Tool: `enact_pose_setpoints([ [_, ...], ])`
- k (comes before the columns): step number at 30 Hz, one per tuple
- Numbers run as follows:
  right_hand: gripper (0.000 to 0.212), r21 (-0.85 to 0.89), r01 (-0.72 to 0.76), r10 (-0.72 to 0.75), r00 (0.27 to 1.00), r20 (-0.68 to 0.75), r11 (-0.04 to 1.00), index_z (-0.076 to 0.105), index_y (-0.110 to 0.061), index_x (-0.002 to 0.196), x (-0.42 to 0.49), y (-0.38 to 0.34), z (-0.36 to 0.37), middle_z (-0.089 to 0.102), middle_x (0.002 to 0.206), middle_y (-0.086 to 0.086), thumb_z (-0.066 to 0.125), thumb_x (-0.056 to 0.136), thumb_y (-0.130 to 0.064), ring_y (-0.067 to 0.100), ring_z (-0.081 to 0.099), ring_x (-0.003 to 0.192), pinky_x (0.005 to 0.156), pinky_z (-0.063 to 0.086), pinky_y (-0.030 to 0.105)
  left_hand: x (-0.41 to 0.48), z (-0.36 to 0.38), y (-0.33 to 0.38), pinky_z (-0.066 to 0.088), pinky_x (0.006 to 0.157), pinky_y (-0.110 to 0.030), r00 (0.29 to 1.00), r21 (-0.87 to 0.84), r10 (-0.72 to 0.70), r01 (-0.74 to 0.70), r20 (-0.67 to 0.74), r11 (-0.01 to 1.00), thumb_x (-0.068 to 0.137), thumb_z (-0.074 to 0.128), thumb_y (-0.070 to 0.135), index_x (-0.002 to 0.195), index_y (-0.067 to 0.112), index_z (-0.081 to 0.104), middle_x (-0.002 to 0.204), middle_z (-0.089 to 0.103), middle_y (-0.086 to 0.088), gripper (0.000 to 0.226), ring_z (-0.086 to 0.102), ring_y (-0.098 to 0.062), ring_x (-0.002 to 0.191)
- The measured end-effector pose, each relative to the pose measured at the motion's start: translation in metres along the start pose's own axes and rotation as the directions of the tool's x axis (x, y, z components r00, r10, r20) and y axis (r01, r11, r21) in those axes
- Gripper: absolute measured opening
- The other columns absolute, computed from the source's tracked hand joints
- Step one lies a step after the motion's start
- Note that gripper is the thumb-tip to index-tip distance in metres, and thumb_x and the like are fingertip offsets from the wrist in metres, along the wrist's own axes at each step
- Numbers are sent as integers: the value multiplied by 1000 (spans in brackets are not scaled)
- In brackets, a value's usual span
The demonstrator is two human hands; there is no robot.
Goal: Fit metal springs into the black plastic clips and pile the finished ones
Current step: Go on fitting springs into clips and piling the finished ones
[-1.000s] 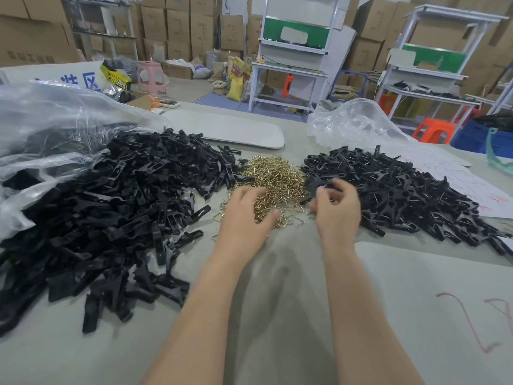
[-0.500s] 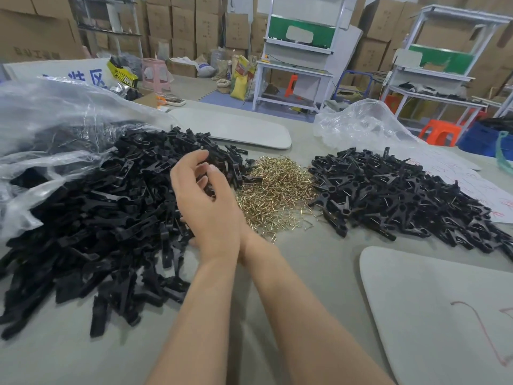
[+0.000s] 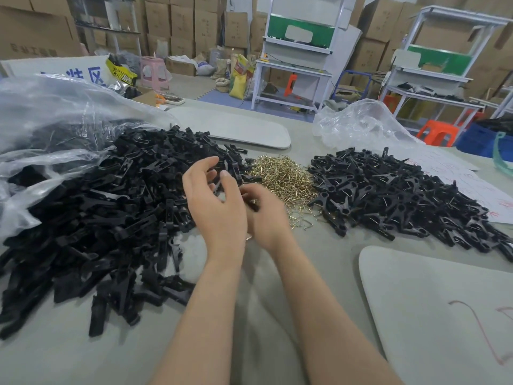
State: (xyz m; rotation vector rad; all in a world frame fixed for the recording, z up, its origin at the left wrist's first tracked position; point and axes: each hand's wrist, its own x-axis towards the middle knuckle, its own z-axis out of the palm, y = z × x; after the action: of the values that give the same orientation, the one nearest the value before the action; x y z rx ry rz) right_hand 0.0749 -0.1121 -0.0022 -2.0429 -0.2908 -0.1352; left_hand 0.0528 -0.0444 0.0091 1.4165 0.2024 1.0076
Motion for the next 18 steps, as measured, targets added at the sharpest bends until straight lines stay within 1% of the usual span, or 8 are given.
enact_pose_setpoints([
  [3, 24, 125, -21, 49, 974, -222, 992, 65, -13, 110, -5, 8, -29, 68, 102, 1, 62, 90, -27, 17, 63, 97, 88, 50, 29, 0, 6, -11, 45, 85, -16, 930, 110, -231, 208, 285, 972, 95, 52, 18, 114, 14, 61, 114, 63, -3, 21, 58, -10, 99],
  [6, 21, -32, 38, -45, 968, -247, 999, 65, -12, 110, -16, 17, -33, 64, 103, 7, 60, 90, -17, 22, 60, 97, 87, 48, 30, -9, 12, -17, 51, 86, -37, 798, 222, -289, 198, 529, 955, 95, 54, 17, 101, 9, 67, 93, 68, -5, 17, 64, -25, 94],
  [8, 24, -116, 73, -98, 969, -228, 991, 64, -10, 112, -22, 22, -27, 60, 107, 13, 57, 90, -9, 26, 56, 99, 87, 46, 33, -11, 13, -19, 52, 84, -39, 792, 248, -299, 192, 532, 950, 93, 56, 13, 98, 9, 67, 86, 67, -3, 13, 65, -26, 91],
  [11, 29, -134, 112, -132, 980, -148, 985, 64, -11, 119, -23, 25, -31, 60, 113, 13, 54, 91, -10, 26, 56, 103, 91, 45, 32, -9, 10, -24, 52, 88, -38, 786, 182, -402, 359, 471, 915, 92, 60, 11, 102, 11, 65, 89, 67, -5, 12, 63, -20, 87],
  [13, 28, -85, 90, -102, 983, -156, 992, 65, -12, 118, -24, 26, -35, 65, 113, 10, 52, 94, -9, 22, 58, 105, 93, 45, 30, -8, 10, -26, 51, 82, -31, 771, 123, -470, 466, 430, 876, 91, 62, 13, 104, 14, 62, 85, 65, 1, 13, 60, -14, 79],
  [15, 24, 92, -10, 33, 967, -253, 996, 65, -12, 115, -23, 26, -41, 68, 107, 7, 53, 94, -10, 21, 63, 101, 91, 49, 29, -9, 10, -28, 48, 76, -27, 753, 109, -513, 518, 411, 848, 90, 63, 16, 107, 16, 60, 83, 62, 6, 18, 57, -10, 76],
  [17, 22, 392, -52, 177, 940, -292, 918, 62, -8, 114, -21, 26, -46, 68, 100, 10, 56, 93, -9, 22, 67, 93, 84, 55, 30, -10, 11, -29, 46, 69, -25, 725, 121, -531, 538, 439, 834, 89, 64, 17, 104, 18, 60, 84, 61, 5, 15, 56, -9, 74],
  [18, 22, 463, -45, 202, 934, -295, 885, 61, -7, 114, -21, 26, -48, 68, 99, 10, 58, 92, -9, 23, 67, 92, 82, 55, 29, -11, 12, -29, 47, 68, -25, 712, 125, -534, 543, 456, 831, 89, 65, 17, 98, 21, 60, 84, 61, 5, 11, 56, -8, 73],
])
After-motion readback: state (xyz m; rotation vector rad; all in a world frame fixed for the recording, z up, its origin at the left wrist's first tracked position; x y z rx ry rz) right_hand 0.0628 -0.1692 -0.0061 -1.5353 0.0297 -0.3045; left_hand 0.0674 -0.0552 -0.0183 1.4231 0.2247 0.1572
